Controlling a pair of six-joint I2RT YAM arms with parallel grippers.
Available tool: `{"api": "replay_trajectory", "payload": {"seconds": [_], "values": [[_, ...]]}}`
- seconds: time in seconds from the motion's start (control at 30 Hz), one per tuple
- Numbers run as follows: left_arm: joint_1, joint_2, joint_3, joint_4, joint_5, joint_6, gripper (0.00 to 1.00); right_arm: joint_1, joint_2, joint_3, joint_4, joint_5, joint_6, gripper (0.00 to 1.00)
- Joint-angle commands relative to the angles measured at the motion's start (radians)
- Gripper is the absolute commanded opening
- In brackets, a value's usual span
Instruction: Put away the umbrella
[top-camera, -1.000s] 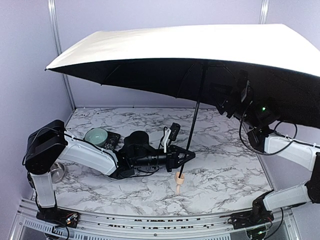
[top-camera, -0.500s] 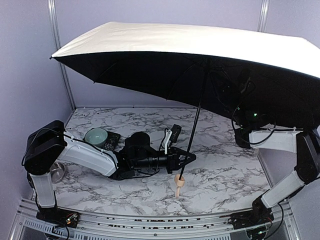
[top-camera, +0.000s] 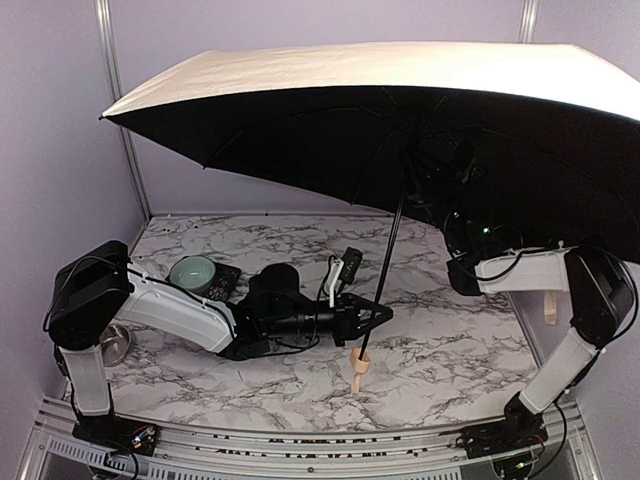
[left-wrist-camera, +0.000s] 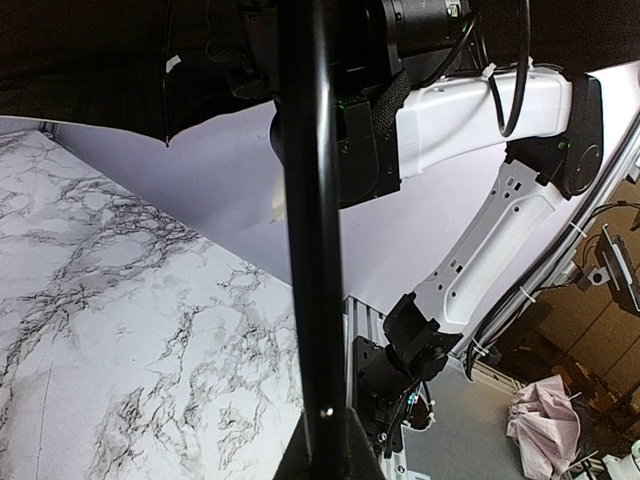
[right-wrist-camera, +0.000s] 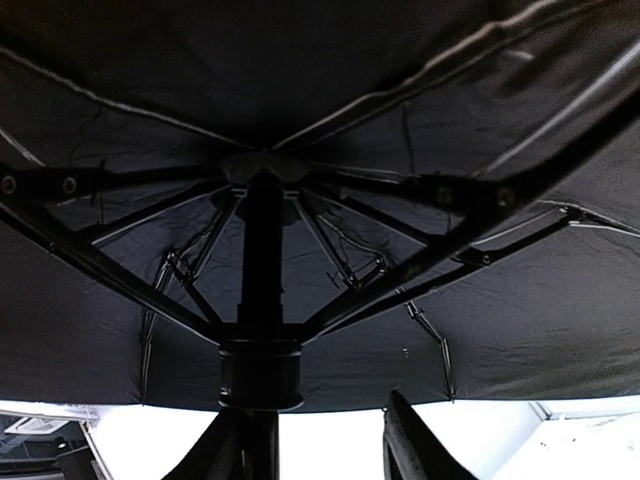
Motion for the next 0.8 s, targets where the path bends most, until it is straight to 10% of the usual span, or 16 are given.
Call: {"api": "replay_trajectory", "payload": {"seconds": [0.0,0.77], "values": [[-0.002,-0.037,0.031,0.128,0.011,0.038,0.0,0.013,-0.003,0.053,0.099,0.037,-0.013,0.46],[-0.002,-0.033,0.03,0.132,-0.002,0.029,0.0,0.044,-0.079,0.039,0.062,0.019,-0.182,0.67]]}}
